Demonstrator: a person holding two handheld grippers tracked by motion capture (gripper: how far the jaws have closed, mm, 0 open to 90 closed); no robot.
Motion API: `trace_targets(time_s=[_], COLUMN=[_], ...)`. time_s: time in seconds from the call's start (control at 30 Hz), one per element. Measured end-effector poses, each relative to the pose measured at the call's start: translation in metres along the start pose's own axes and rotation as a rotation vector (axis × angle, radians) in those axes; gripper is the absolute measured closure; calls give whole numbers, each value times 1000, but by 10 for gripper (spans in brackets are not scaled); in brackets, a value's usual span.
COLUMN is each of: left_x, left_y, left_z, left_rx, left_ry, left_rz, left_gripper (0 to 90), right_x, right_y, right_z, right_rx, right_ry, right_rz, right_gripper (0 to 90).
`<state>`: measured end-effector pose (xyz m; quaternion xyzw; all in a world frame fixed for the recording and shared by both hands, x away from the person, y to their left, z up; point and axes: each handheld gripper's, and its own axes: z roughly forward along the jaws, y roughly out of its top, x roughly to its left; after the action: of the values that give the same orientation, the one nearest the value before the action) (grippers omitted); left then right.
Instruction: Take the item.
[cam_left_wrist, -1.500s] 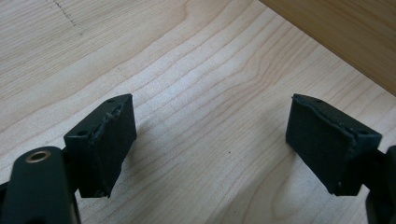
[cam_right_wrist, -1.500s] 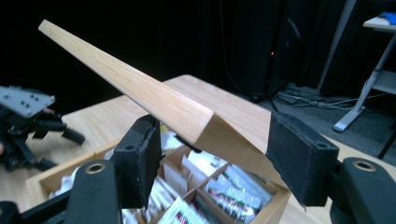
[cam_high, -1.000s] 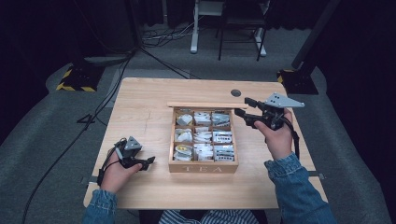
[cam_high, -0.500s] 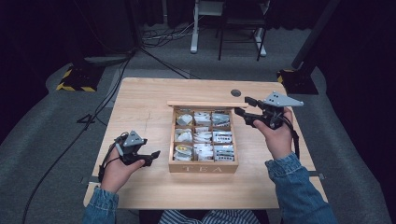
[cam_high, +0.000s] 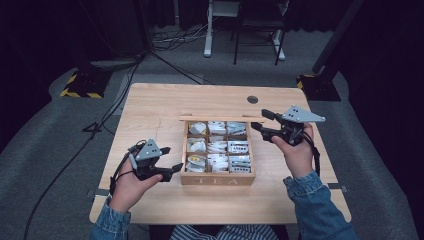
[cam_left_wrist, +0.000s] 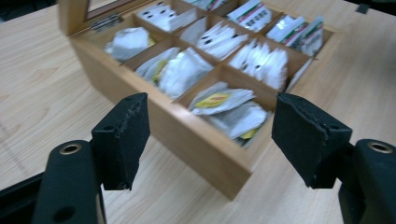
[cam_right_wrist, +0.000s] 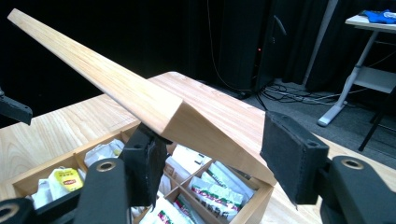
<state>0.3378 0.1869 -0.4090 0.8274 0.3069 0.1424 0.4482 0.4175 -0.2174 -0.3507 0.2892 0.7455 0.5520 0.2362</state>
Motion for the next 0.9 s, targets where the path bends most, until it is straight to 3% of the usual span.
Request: trace_targets(time_s=[0.37, 0.6, 0.9], left_x=[-28, -56, -68], left_y=[15, 34, 44], left_z=[20, 56, 85], left_rx=[1, -24, -22], left_ry=[-54, -146, -183], left_rz=[66, 129, 144], left_gripper=[311, 343, 380], right_x=[2, -1, -4], right_y=[-1, 1, 2], right_z=[5, 2, 2], right_rx=[-5, -22, -40], right_ry=[17, 0, -3], right_rz=[-9, -9, 5], right_gripper=[413, 408, 408])
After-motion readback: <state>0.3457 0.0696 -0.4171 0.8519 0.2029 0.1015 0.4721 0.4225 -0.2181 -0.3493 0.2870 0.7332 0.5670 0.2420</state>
